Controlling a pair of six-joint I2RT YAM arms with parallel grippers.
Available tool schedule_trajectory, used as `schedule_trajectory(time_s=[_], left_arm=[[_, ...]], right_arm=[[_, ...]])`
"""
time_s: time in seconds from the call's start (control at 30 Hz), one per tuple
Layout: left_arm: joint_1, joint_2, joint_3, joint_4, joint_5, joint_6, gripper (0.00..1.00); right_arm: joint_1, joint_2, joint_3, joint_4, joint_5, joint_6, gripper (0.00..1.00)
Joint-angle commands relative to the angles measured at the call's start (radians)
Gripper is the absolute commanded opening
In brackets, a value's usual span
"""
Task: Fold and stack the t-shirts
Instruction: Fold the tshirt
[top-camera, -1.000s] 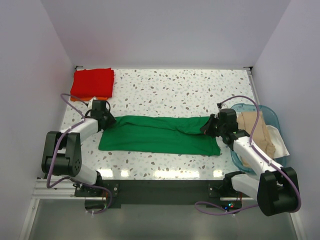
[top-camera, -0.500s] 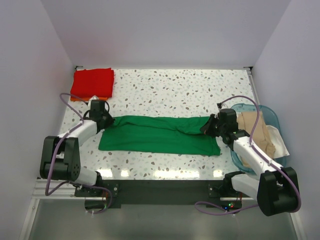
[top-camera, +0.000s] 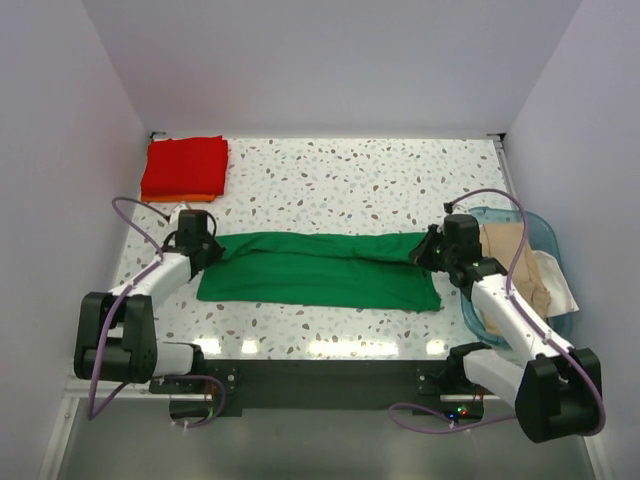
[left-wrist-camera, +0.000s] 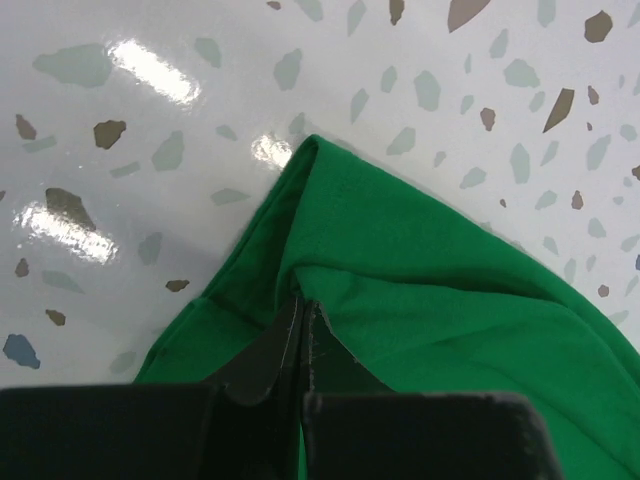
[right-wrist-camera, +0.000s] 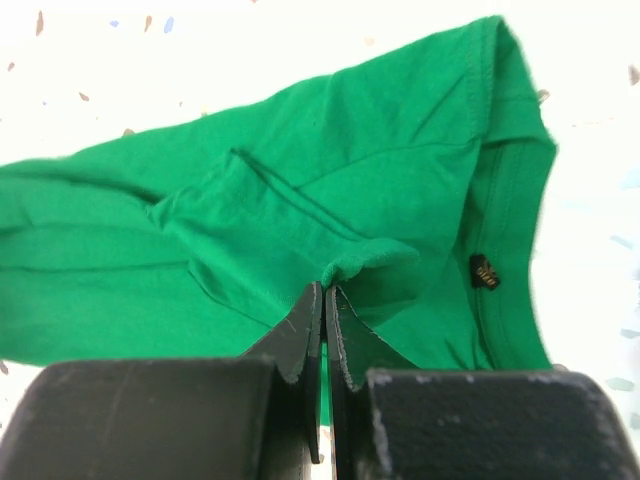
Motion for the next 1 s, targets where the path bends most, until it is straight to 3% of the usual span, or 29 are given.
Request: schedule_trajectory(time_s=[0.0, 0.43, 0.7, 0.8, 0.97], left_arm=[[0.014, -0.041, -0.028, -0.006, -0.064, -0.037, 0.00], [0.057, -0.015, -0.075, 0.041, -0.074, -0.135, 0.00], [0.083, -0.094, -0.104, 0.092, -0.035, -0.132, 0.50], [0.081, -0.127, -0.077, 0.054, -0.052, -0.117, 0.57], [0.081, -0.096, 0.021, -0.016, -0.077, -0.063, 0.55]], right_arm=[[-0.010, -0.053, 0.068, -0.049, 0.068, 0.024, 0.00], [-0.024, -0.184, -0.049, -0.125, 0.109, 0.073, 0.00], [-0.025, -0.147, -0.102, -0.070, 0.089, 0.087, 0.00], [-0.024, -0.132, -0.107, -0.051, 0.089, 0.087, 0.00], [-0.025, -0.125, -0.124, -0.019, 0.059, 0.093, 0.00]])
